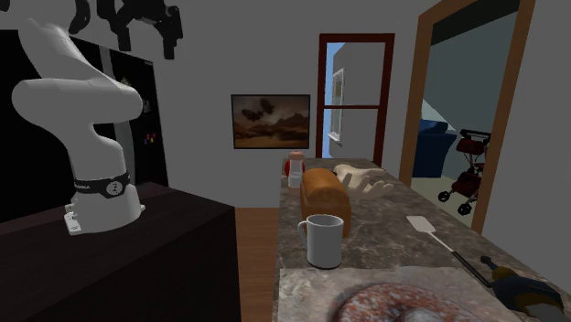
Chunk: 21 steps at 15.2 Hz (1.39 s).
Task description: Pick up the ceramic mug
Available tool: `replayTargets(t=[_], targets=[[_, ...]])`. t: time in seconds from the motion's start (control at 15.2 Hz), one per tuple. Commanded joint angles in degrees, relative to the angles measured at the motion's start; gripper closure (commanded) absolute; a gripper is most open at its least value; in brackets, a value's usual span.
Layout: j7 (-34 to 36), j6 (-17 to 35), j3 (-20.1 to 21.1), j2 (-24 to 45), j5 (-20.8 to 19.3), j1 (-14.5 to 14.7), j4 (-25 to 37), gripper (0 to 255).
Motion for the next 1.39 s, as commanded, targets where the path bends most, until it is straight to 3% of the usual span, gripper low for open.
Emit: replayTargets(t=[0.0, 0.66, 1.32], targets=[[0.00, 0.00, 0.00, 0.00, 0.00, 0.00, 0.00, 0], [3.29, 20.97, 5.19, 13.69, 1.20, 1.44, -5.45, 0], [8.37, 39.70, 10.21, 34.04, -1.69, 1.46, -2.34, 0]])
